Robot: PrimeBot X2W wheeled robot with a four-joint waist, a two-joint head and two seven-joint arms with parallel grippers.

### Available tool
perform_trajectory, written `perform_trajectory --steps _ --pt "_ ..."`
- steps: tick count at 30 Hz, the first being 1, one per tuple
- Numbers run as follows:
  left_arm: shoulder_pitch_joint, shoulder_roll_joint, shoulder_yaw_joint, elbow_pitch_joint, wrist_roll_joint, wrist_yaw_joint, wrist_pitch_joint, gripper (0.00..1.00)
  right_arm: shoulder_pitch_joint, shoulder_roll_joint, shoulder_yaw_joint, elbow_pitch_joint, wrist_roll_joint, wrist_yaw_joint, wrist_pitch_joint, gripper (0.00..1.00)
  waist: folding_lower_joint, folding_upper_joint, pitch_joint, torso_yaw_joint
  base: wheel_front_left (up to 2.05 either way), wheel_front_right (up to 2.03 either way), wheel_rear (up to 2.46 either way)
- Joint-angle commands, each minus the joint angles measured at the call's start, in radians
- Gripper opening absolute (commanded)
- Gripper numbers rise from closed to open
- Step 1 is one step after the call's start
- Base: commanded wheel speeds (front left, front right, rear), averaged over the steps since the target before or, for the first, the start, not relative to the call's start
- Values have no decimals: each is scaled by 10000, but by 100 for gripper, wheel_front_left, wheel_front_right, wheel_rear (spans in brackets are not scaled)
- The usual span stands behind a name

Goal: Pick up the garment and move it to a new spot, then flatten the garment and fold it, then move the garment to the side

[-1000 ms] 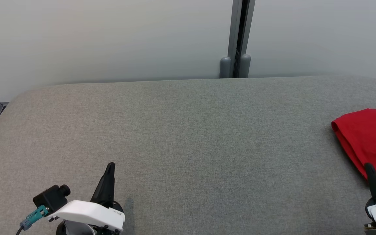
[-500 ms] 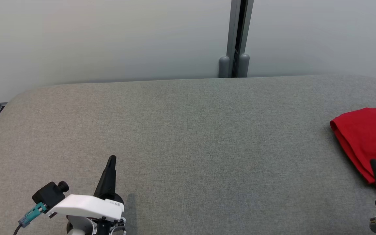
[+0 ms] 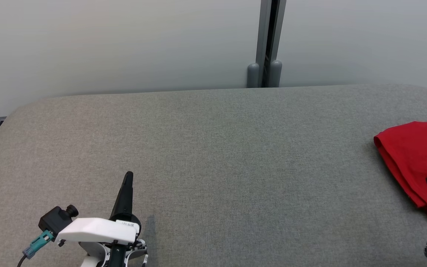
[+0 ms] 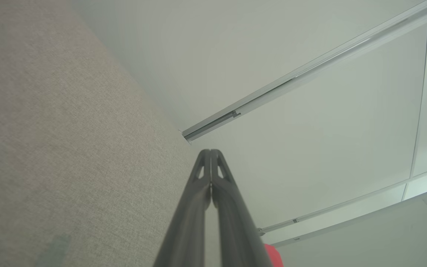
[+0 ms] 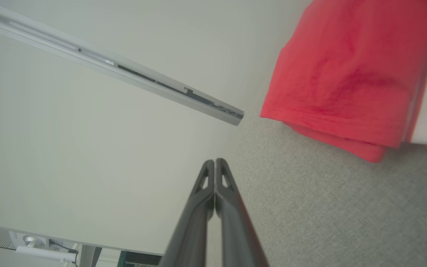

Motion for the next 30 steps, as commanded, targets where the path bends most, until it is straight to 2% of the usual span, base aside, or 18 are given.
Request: perform_trajectory --steps 1,30 --pt "-293 10 87 -20 -159 -106 -46 0 -219 -124 -75 -25 184 1 73 0 0 0 1 -1 0 0 0" --pt "-709 -556 336 466 -2341 -819 -175 0 -783 -225 -733 751 2648 1 753 0 0 0 42 -102 0 0 0"
